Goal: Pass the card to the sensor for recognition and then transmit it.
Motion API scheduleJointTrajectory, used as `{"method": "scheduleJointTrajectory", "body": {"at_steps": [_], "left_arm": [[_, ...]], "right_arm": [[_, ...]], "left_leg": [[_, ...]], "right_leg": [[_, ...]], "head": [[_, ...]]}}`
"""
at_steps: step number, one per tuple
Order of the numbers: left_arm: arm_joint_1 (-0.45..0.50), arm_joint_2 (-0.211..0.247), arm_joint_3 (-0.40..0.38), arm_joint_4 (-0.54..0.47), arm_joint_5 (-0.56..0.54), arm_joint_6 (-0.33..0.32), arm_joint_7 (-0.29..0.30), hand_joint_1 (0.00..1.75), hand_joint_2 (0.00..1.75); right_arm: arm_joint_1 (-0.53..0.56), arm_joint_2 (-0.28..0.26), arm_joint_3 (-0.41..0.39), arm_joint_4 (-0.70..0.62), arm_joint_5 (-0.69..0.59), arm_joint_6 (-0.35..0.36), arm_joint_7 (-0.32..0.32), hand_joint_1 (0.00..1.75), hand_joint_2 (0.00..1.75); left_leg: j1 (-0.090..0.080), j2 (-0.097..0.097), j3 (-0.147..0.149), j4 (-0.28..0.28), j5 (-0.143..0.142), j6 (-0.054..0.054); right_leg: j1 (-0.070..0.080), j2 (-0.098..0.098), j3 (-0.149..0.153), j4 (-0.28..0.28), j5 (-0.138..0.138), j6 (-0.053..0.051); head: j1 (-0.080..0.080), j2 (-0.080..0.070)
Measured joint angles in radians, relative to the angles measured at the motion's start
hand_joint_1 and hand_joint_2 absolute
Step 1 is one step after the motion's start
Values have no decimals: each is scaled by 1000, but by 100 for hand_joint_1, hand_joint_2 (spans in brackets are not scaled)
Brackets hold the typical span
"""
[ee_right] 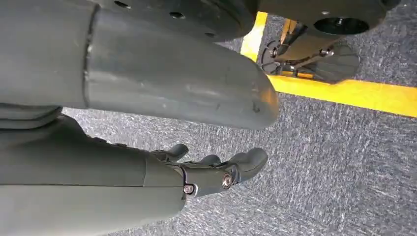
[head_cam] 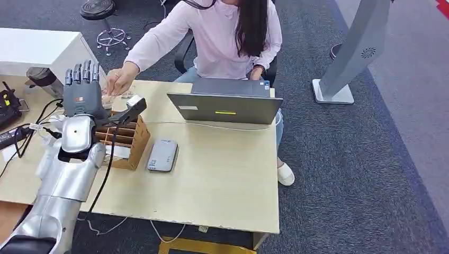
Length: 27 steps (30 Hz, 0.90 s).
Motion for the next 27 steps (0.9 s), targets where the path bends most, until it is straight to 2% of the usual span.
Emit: {"method": "scheduleJointTrajectory", "body": {"at_steps": [9, 10, 13, 18, 27], "left_arm": [[-27, 22, -14, 74, -20, 30, 22, 0, 175], [-30, 23, -15, 81, -20, 30, 22, 175, 175], [-31, 26, -16, 90, -20, 33, 20, 175, 175], [-31, 27, -16, 104, -20, 48, -20, 175, 175], [-31, 26, -16, 111, -20, 48, -34, 175, 175]], "right_arm": [[-1, 0, 10, 1, 13, 10, -1, 0, 0], [-1, 0, 10, 1, 13, 10, -1, 0, 0], [-1, 0, 10, 2, 13, 10, -1, 0, 0], [-1, 0, 10, 2, 13, 9, -5, 0, 0], [-1, 0, 10, 2, 14, 9, -9, 0, 0]], "left_leg": [[0, 0, 0, 0, 0, 0], [0, -1, 0, 0, 0, 0], [0, 0, 0, 0, 0, 0], [0, -1, 0, 0, 0, 0], [0, 0, 0, 0, 0, 0]], "right_leg": [[0, 0, 0, 0, 0, 0], [0, 0, 0, 0, 0, 0], [0, 0, 0, 0, 0, 0], [0, 0, 0, 0, 0, 0], [0, 0, 0, 0, 0, 0]], "head": [[0, 0], [0, 0], [0, 0], [0, 0], [0, 0]]}}
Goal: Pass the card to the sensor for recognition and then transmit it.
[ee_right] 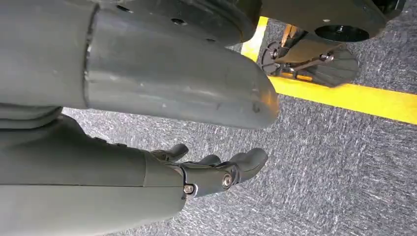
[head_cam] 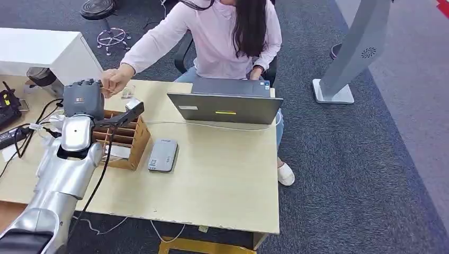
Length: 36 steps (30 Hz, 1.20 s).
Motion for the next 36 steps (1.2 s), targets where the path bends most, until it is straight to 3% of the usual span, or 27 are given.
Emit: {"method": "scheduleJointTrajectory", "body": {"at_steps": [11, 14, 17, 22, 28, 36], "left_arm": [[12, -6, 1, 3, 0, 14, -43, 175, 175], [34, -25, 5, -19, 0, 32, -118, 175, 175], [101, -77, 5, -103, 0, 33, -183, 175, 175], [191, -149, -14, -226, 0, 12, -159, 175, 175], [241, -204, -37, -314, 0, -28, -225, 175, 175], [319, -248, -177, -428, 0, -108, -159, 175, 175]], "right_arm": [[0, 0, 0, 0, 1, -3, -5, 0, 0], [0, 0, 0, 0, 0, -6, -5, 0, 0], [0, 0, 0, 0, -8, -14, -4, 0, 0], [1, 0, -2, 0, -15, -17, -2, 0, 0], [2, 0, -21, 0, -42, -33, -2, 0, 0], [3, 1, -59, 0, -62, -47, 0, 0, 0]], "left_leg": [[0, 0, 0, 0, 0, 0], [0, 0, 0, 0, 0, 0], [-1, -1, 0, 0, 0, 0], [-1, 1, 0, 0, -1, 1], [0, -1, 0, 0, 0, 1], [-1, -1, 0, 0, -1, 1]], "right_leg": [[0, 0, 0, 0, 0, 0], [0, 0, 0, 0, 0, 0], [-1, -1, 0, 0, 0, 0], [-1, 0, 0, -1, 0, 0], [-1, -1, 0, -1, 0, 0], [-1, -1, 0, -1, 0, 0]], "head": [[0, 0], [0, 0], [0, 0], [0, 0], [-1, 0], [0, 0]]}}
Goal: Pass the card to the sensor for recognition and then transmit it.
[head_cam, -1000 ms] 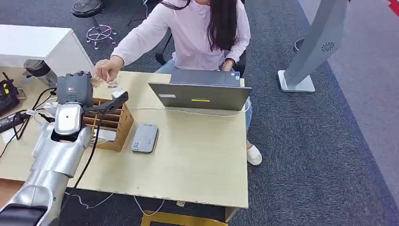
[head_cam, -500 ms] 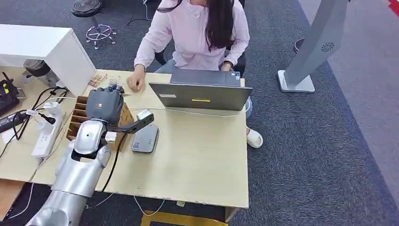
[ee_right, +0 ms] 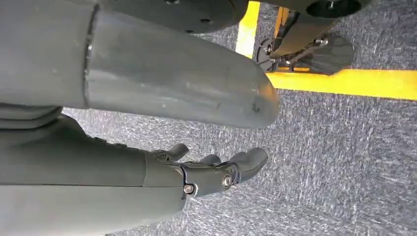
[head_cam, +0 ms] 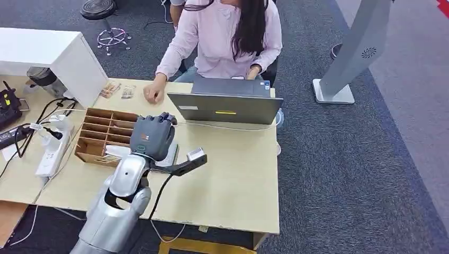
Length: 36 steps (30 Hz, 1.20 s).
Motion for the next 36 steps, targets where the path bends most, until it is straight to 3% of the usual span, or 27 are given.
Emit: {"method": "scheduleJointTrajectory", "body": {"at_steps": [4, 8, 12, 18, 36], "left_arm": [[9, 0, -19, -15, 0, -20, 12, 175, 175], [9, 5, -51, -15, 0, -116, 89, 175, 175], [8, 9, -72, -2, 0, -165, 149, 175, 175], [-4, 9, -74, 30, 0, -187, 205, 175, 175], [-35, 35, -41, 152, 0, -199, 283, 175, 175]], "right_arm": [[0, 0, -11, 0, -3, -2, 0, 0, 0], [1, 0, -27, 0, -11, -4, 1, 0, 0], [1, 0, -39, 0, -13, -6, 1, 0, 0], [1, 0, -44, 0, -11, -6, 6, 0, 0], [0, 0, -44, 0, 23, 5, 23, 0, 0]], "left_leg": [[0, 0, 0, 0, 0, 0], [0, 0, 0, 0, 0, 0], [0, 0, 0, 0, 0, 0], [0, 0, 0, 0, 0, 0], [0, 0, 0, 0, 0, 0]], "right_leg": [[0, -1, 0, 0, 0, 0], [0, 0, 0, 0, 0, 0], [0, 0, 0, 0, 0, 0], [0, 0, 0, 0, 0, 0], [0, 0, 0, 1, 0, 0]], "head": [[0, 0], [0, 0], [0, 0], [0, 0], [0, 0]]}}
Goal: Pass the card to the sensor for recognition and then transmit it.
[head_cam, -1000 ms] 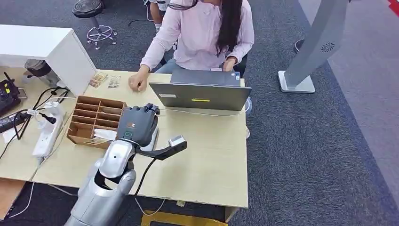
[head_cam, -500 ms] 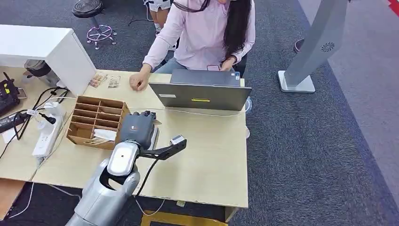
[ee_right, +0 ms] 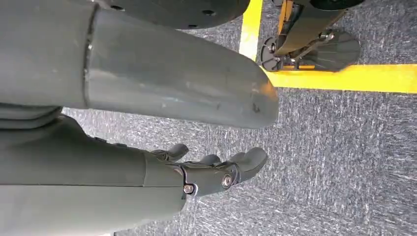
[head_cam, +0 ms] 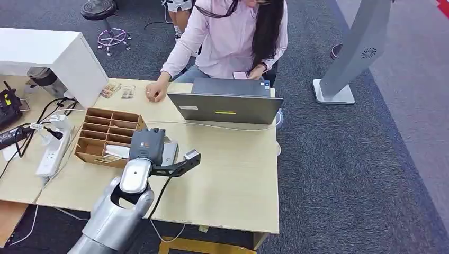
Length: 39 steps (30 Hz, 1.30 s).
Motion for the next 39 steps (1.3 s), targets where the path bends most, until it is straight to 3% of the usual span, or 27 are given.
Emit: {"method": "scheduleJointTrajectory", "body": {"at_steps": [24, 39], "left_arm": [[1, 18, 52, 132, 0, 23, -2, 175, 175], [11, 16, 84, 192, 0, 50, -32, 175, 175]], "right_arm": [[0, 3, 0, 0, 26, 13, 10, 0, 0], [0, 7, 2, 0, 40, 22, 13, 0, 0]], "left_leg": [[0, 0, 0, 0, 0, 0], [0, 0, 0, 0, 0, 0]], "right_leg": [[0, 0, 0, 0, 0, 0], [0, 0, 0, 0, 0, 0]], "head": [[0, 0], [0, 0]]}}
